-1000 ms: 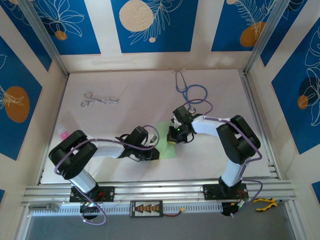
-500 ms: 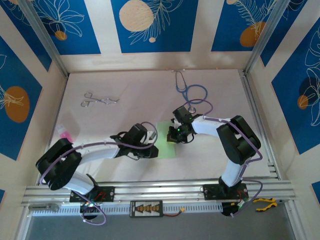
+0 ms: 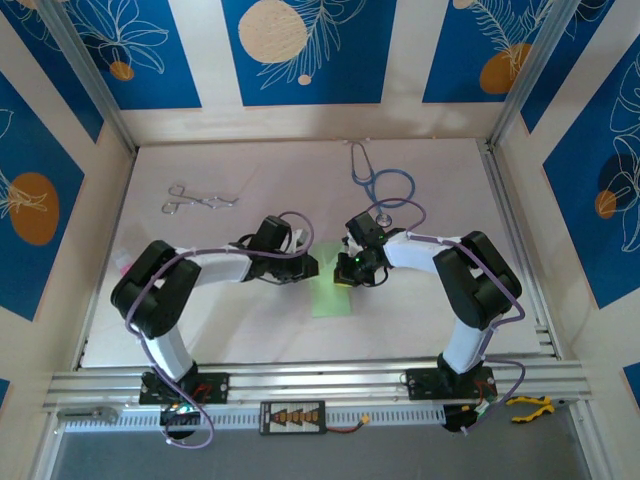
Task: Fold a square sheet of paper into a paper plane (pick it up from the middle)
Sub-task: First fold the square sheet of paper in half at the center of the table.
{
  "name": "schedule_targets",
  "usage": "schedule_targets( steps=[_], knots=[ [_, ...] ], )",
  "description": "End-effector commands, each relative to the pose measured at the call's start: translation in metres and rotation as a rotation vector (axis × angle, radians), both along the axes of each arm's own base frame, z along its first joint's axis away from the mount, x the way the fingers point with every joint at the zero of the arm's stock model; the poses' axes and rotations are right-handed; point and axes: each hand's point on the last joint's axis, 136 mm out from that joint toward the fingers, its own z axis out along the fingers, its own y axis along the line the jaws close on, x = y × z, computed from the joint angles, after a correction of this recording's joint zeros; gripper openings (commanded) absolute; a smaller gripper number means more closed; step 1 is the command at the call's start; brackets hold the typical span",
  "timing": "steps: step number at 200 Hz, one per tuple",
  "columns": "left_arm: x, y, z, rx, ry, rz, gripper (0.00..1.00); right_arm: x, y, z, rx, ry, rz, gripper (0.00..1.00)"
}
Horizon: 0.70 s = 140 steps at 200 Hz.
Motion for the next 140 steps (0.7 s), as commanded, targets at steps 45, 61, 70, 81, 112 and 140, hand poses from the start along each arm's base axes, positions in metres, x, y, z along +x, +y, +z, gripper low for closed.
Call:
schedule_targets(
  steps=[45,61,70,81,112,140],
  knots=[
    [-0.006,0.018,-0.040,0.068,0.070,0.005,0.15,-0.036,-0.030,-0.036,-0.162,0.138,0.015,0.00],
    [-0.011,0.025,-0.048,0.109,0.091,0.016,0.15,-0.037,-0.031,-0.037,-0.166,0.142,0.014,0.00],
    [-0.011,0.027,-0.048,0.117,0.100,0.023,0.15,-0.037,-0.031,-0.037,-0.166,0.141,0.016,0.00],
    [-0.010,0.026,-0.043,0.119,0.103,0.024,0.15,-0.037,-0.031,-0.037,-0.167,0.140,0.016,0.00],
    [0.003,0.010,-0.008,0.053,0.061,-0.005,0.17,-0.036,-0.031,-0.036,-0.167,0.138,0.021,0.00],
    [0.015,-0.004,0.010,0.010,0.031,-0.034,0.18,-0.035,-0.030,-0.036,-0.166,0.136,0.022,0.00]
  ],
)
